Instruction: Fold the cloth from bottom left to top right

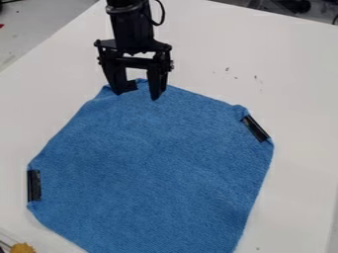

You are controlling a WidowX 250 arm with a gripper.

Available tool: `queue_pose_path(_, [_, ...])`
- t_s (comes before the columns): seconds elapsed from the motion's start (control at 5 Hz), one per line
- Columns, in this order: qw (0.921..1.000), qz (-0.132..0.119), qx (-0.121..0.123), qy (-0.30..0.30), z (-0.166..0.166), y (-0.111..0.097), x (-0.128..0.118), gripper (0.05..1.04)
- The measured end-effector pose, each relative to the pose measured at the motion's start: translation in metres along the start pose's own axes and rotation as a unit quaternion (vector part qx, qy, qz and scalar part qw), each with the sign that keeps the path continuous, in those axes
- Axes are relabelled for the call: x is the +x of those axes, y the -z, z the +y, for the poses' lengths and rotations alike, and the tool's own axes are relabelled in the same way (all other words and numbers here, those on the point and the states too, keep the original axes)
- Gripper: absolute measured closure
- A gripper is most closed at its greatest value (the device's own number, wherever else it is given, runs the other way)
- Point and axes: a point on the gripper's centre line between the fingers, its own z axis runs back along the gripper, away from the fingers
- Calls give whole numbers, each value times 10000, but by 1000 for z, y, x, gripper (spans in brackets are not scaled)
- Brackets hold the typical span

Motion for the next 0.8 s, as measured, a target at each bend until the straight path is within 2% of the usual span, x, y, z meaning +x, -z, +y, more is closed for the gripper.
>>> queue_pose_path(0.2, [9998,165,17,-122,2,10,-4,84])
queue_pose_path(0.4, [9904,-3,533,-1272,6,9,-23,84])
queue_pose_path(0.6, [9806,-172,818,-1772,11,1,-56,84])
queue_pose_path(0.8, [9710,-440,967,-2141,27,9,-95,84])
